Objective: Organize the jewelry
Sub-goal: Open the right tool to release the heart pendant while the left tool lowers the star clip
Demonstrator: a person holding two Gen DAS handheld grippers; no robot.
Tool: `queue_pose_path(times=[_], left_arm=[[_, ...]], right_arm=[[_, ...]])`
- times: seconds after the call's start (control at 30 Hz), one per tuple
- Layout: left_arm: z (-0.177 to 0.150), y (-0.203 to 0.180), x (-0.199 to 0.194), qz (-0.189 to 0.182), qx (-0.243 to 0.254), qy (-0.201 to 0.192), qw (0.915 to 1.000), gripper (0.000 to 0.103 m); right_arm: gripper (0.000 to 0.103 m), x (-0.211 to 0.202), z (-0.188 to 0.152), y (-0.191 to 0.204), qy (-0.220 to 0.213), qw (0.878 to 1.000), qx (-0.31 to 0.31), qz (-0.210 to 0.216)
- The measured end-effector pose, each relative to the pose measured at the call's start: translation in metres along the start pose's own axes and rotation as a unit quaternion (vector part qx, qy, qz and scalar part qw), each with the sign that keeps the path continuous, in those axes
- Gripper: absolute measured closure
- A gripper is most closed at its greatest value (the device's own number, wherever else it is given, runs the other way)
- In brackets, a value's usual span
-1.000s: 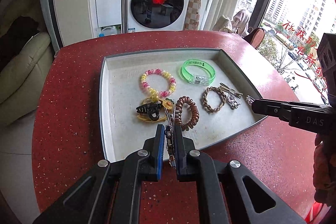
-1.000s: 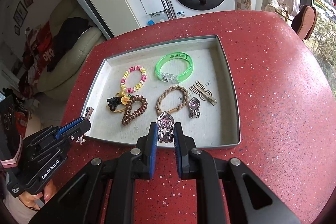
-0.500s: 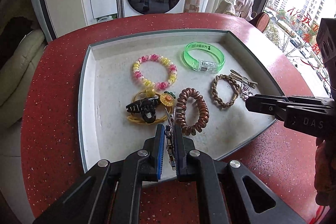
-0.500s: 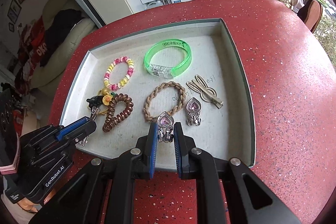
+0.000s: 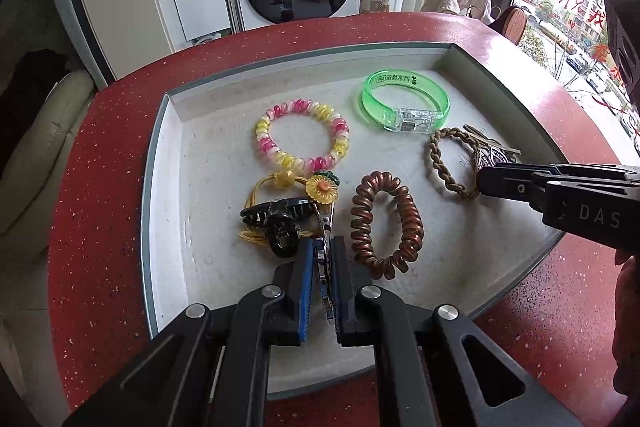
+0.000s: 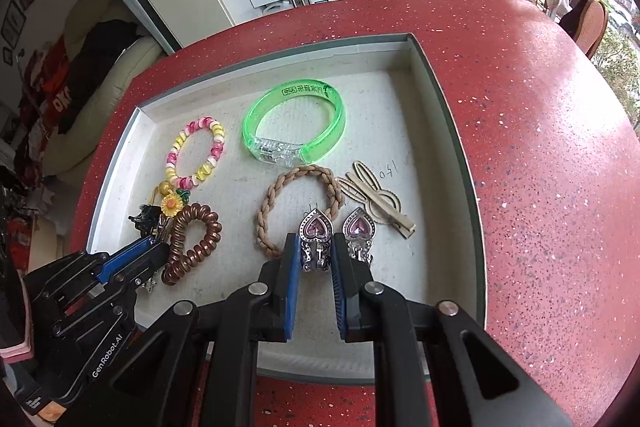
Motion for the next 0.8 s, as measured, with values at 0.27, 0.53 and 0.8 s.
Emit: queue_pose_path(times=[0.27,0.53,0.8], left_arm=[[0.001,-0.004,-0.001,0.007,0.003,-0.001,1.0,0.076],[-0.002,-0.007,-0.007,-0.003,0.003,-0.01,0.9999,0.076],[0.001,-0.002,-0.025,-0.017,-0.021,-0.046,0.9986,0.076]], right_arm=[[0.086,-0.002,-0.005,0.0,-0.008,1.0,-0.003,-0.007],[0.078,-0.004,-0.008,-0.002,-0.004,1.0,0.007,0.007],[0.055,-0.023,-0.011,-0.008,-0.014,0.999,0.02,0.032]])
Point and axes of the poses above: each gripper's, at about its wrist camera, not at the fingertips, and x roughly the way its jaws point, y to its left, z to its top, the point moved 3 cm from there along x, roughly the way its jaws point, and after that the axes turned 11 degrees about x, right-handed, at the moved point
